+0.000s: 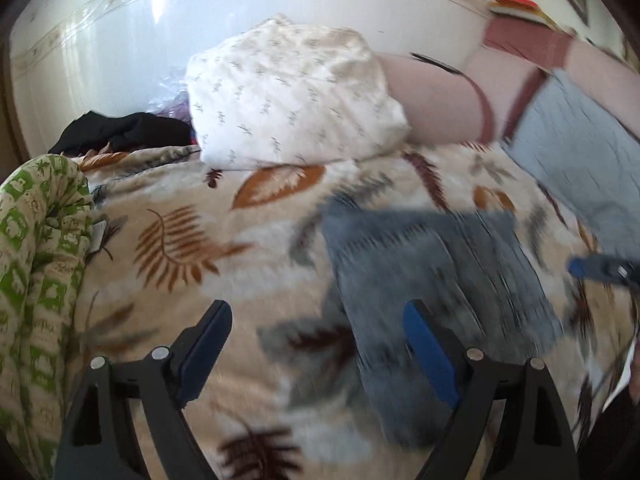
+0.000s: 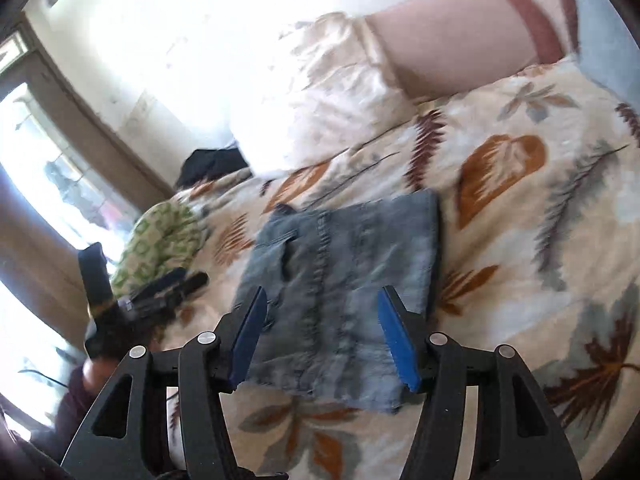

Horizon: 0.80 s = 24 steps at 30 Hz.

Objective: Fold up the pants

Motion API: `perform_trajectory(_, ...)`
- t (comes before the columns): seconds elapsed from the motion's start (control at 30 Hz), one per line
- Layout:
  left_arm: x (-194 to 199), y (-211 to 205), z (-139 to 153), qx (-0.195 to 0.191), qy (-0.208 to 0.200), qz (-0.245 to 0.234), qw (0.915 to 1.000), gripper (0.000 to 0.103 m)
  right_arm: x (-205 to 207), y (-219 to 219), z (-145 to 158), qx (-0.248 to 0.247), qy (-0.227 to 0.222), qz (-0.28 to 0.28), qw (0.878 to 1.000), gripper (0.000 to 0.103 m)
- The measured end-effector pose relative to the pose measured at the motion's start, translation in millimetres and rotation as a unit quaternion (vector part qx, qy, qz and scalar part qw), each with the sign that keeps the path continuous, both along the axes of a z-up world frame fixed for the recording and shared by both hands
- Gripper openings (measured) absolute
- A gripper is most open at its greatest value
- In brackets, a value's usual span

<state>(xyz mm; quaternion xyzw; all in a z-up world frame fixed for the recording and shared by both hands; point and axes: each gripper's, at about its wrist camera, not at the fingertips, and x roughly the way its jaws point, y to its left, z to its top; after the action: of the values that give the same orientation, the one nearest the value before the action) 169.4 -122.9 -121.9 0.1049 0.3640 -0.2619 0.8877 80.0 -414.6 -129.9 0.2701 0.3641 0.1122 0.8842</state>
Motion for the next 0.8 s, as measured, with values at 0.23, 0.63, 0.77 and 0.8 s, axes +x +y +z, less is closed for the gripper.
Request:
perform_trajectory(0.23,-32.4,-27.8,-31.9,0.103,-0.040,-0.059,0.9921,0.089,14.0,51.5,-21.6,-0.055,0.043,0.043,0.997,0.058)
perform_trajectory(0.63,-13.7,-3.7,-33.5,0.029,0.039,-0.049,0.9976,0.092,9.1,31.4,-42.7,-0.029,0.087,0.029,0.995,0.055)
perform_trajectory(0.77,3.6,16.6,0.7,-0.068,0.035,-0.023,0.9968,0.097,1.8,-24.2,-18.1,0.040,0.054,-0.025,0.997,0.076)
perform_trajectory(0.8,10.8,18.7,5.7,-0.084,0.038,-0.014,0.9957,0.099,3.8,-34.6,-18.7,0.054,0.057,-0.032,0.996,0.083)
